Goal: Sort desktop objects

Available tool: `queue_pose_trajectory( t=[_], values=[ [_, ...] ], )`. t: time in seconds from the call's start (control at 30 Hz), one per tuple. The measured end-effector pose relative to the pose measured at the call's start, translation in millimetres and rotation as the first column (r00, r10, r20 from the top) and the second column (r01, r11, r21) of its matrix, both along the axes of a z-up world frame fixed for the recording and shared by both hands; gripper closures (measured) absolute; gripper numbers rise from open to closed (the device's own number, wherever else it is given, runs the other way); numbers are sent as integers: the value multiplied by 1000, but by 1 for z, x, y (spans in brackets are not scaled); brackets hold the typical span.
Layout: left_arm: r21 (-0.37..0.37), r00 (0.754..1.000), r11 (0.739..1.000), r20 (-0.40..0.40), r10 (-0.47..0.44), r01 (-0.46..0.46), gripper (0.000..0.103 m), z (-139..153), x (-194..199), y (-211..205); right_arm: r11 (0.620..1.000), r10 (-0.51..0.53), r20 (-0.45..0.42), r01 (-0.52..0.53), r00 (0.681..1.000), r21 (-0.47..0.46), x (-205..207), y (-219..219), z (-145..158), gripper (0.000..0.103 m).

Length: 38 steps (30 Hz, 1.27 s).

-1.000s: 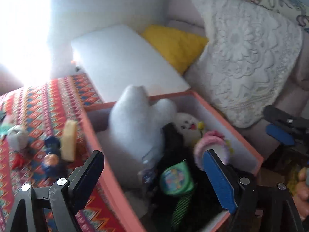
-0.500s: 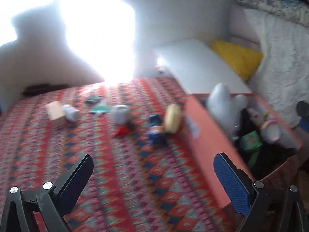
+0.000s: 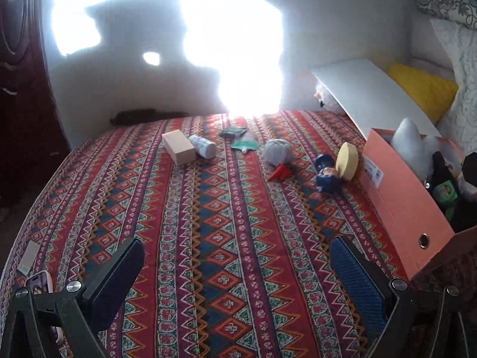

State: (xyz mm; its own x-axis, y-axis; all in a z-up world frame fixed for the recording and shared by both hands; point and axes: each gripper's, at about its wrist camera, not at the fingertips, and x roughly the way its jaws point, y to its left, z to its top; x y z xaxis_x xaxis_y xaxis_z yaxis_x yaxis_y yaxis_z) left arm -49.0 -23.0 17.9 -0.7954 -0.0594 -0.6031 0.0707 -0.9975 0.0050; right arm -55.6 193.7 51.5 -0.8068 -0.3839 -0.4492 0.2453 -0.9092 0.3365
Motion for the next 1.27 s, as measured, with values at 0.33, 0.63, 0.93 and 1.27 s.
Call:
queue_pose_trajectory(
  t=[0.33,0.63,0.93,1.27],
  values=[
    [2,997,997,8,80,-80,1,-14,16,-25,1000,20,12,-20,1000,15,5,-27,-18,16],
    [-22,983,984,35,179,-178,1,-46,20,-47,998,48,31,-49,998,40,-3,-58,-54,16],
    [-27,980,982,56,190,-189,1,-64,18,-48,997,40,56,-43,998,64,-4,-70,-66,15],
    [1,975,975,0,224,-224,1,-61,27,-51,994,18,73,-26,997,105,-3,-80,-71,14]
  ],
)
